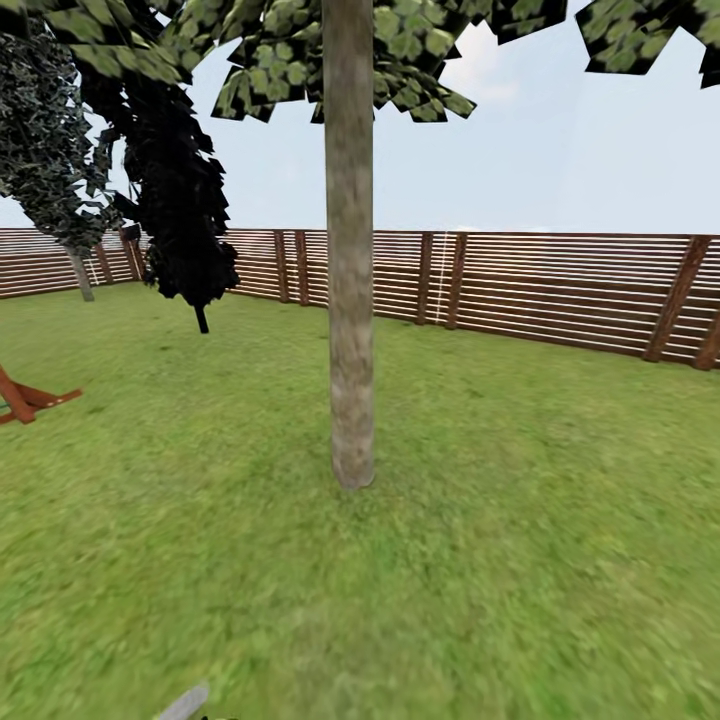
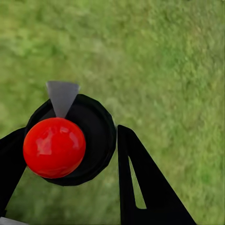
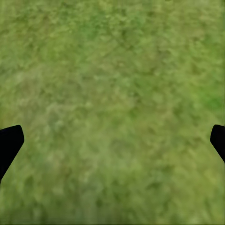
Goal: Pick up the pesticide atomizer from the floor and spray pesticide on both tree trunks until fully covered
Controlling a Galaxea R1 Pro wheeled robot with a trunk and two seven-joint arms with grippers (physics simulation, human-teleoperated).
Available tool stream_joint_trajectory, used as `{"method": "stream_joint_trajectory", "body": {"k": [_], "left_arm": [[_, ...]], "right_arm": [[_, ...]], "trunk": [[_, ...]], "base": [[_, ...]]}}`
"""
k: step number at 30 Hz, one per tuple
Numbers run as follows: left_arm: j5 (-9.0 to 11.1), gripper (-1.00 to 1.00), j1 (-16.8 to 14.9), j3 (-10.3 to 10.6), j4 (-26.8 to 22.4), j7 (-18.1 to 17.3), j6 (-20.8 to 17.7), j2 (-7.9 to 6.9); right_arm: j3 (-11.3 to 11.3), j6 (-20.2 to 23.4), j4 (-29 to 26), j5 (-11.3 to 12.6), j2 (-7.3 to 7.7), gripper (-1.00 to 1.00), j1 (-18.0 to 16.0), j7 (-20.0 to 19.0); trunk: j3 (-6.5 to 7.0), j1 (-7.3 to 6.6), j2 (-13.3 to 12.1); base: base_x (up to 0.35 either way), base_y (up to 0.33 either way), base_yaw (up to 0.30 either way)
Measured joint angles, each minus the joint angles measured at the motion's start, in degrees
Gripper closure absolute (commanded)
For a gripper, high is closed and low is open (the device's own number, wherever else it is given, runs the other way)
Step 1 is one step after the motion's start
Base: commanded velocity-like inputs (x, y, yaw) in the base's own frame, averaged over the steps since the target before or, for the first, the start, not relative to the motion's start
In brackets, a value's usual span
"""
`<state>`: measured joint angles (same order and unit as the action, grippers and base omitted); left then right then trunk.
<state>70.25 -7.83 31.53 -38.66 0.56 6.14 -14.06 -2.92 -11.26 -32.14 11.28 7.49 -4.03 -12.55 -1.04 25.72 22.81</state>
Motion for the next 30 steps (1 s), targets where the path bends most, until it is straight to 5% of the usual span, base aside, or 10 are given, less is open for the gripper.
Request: {"method": "stream_joint_trajectory", "body": {"k": [30], "left_arm": [[-0.08, 1.0, 0.02, 0.0, -0.08, 0.0, 0.0, 0.0]], "right_arm": [[0.0, 0.0, 0.0, -0.02, -0.01, -1.0, 0.01, -0.02]], "trunk": [[0.0, 0.0, 0.0]], "base": [[0.321, 0.0, 0.0]]}}
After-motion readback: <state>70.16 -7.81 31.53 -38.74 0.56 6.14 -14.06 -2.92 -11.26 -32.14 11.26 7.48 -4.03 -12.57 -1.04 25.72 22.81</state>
